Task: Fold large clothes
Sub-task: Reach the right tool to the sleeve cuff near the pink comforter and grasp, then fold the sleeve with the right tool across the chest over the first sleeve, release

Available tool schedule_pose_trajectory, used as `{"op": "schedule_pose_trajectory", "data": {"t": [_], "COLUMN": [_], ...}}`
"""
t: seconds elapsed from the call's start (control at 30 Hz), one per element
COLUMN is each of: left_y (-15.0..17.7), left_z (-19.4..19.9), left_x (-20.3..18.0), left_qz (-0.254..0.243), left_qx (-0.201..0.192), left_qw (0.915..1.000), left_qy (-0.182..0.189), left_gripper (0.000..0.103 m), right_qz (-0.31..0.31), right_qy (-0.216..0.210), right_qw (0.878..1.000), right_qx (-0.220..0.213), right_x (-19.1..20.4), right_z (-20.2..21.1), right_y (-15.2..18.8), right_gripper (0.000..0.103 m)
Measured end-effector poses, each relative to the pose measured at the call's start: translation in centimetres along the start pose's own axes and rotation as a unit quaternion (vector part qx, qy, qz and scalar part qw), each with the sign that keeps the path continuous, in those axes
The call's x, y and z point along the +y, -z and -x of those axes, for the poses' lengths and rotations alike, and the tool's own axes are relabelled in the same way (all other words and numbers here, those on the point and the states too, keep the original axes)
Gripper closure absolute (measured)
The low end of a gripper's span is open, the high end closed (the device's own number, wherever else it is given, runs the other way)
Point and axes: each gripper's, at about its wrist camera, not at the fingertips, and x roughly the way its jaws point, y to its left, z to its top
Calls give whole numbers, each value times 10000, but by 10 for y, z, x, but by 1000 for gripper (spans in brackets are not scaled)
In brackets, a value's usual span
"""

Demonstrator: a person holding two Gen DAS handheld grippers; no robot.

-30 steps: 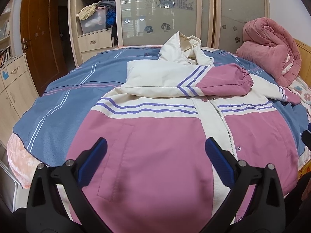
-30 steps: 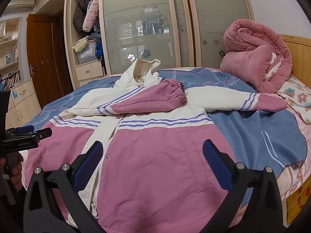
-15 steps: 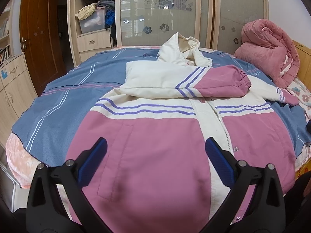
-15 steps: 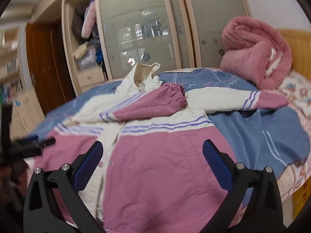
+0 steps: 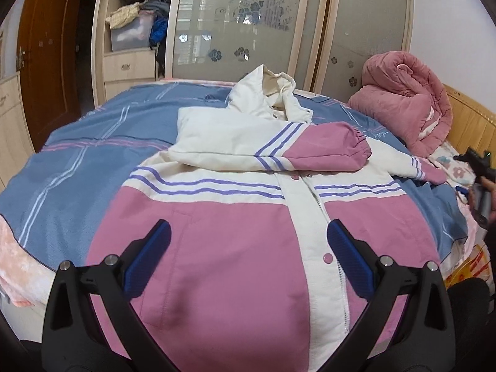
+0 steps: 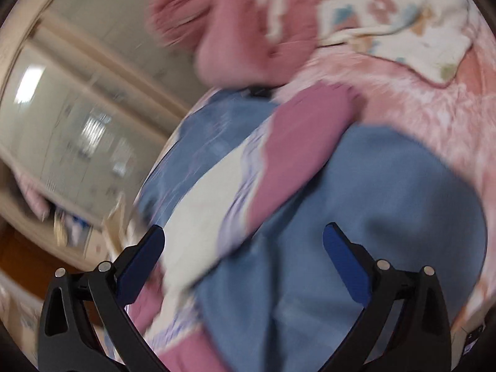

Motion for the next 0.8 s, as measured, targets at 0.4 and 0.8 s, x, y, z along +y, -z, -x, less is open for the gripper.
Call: {"op": "schedule_pose_trajectory", "data": {"t": [0.4,0.8], "left_y": [7,6], "left_z": [-29,-39], "left_x": [-12,-18], "left_qz": [-88,-129], "left_qx": [481,612], "left_qw": [9988,9980], "left_qy": [-101,-112], "left_gripper": [2,2], "right_qz": [-663,2116], "right_qy": [725,999], "right_qw": [9951,9584], "right_qx": [-135,-1636], "right_x": [-62,91], "right_z": [-78,-47], "right_y": [-67,-31], "right_gripper": [43,90]}}
